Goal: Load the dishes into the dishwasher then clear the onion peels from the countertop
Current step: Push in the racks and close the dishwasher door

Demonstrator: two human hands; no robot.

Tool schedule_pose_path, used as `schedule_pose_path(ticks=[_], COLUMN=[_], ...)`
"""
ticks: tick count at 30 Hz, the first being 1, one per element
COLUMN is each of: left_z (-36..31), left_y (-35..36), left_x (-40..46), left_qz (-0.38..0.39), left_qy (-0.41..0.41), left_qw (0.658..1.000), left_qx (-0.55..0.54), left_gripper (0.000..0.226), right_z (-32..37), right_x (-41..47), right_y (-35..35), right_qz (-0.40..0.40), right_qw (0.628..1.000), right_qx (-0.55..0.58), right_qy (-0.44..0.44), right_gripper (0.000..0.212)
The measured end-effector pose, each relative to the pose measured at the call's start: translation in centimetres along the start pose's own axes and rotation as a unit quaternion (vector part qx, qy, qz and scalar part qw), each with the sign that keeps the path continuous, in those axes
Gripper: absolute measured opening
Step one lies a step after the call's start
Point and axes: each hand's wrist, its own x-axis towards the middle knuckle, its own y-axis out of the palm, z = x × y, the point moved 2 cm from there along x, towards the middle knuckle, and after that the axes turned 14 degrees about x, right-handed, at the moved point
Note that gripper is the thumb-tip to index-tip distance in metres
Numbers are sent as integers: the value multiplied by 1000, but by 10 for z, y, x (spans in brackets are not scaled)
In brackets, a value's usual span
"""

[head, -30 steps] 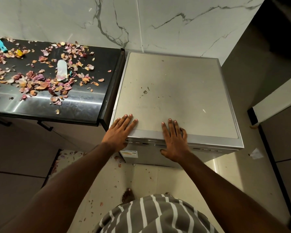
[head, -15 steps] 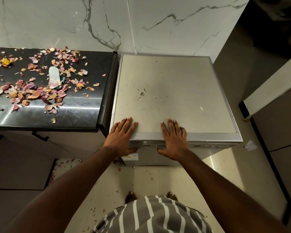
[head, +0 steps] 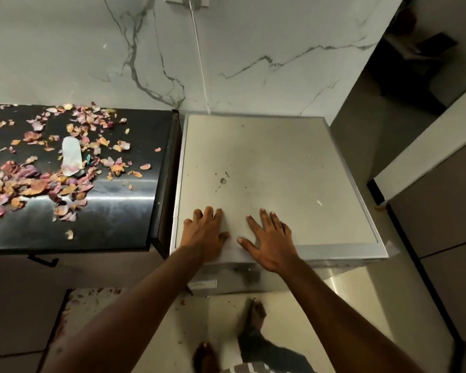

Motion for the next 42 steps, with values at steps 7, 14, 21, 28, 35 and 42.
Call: schedule_pose_path(ticks=[7,14,21,28,35,42], left_z=[3,0,13,33,62,97], left_y=[-38,-54,-80,-88,-77,-129], left_x=[46,95,139,182,203,240], left_qz=[113,174,202,142,181,48], left_qy=[-44,-26,16,-39,7,5], left_qw=[993,984,979,989,981,997], left_qx=[11,1,0,4,74,52], left_gripper=[72,71,36,66,131,89], right_z=[37,53,54,77,69,70], right_x=[85,169,211,236,268,286], right_y=[-50,-79,-81,-90,-84,-88], right_qz=[30,80,140,96,142,146], right_qw=[996,988,984,986,980,984], right_qx=[-79,-129,-108,-135,-130,-98], right_qy=[5,-21,-21,-25,40,30], right_gripper=[54,48,100,53,138,120])
